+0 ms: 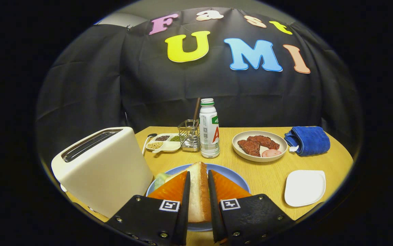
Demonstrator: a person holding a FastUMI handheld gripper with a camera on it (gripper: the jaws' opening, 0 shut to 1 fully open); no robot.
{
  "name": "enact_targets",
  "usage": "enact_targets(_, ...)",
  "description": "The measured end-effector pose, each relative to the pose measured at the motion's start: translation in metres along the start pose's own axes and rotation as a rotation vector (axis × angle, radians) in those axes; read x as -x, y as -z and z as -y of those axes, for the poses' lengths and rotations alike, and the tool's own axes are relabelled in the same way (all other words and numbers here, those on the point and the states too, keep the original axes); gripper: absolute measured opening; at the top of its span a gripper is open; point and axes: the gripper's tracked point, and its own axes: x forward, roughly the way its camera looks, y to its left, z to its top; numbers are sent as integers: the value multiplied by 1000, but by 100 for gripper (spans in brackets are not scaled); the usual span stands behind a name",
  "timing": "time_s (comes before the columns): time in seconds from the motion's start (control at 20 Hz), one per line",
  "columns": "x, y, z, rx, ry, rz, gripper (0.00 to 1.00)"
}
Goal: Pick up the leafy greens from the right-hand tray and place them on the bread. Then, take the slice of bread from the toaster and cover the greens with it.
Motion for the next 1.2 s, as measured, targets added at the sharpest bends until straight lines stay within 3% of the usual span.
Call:
enact_targets(0.5, 36, -14, 37, 34, -14, 53, 31)
enact_targets(0.95, 74, -25, 108, 49, 81, 124, 30)
enact_targets(1.2, 97, -35, 141, 56, 90, 158, 31)
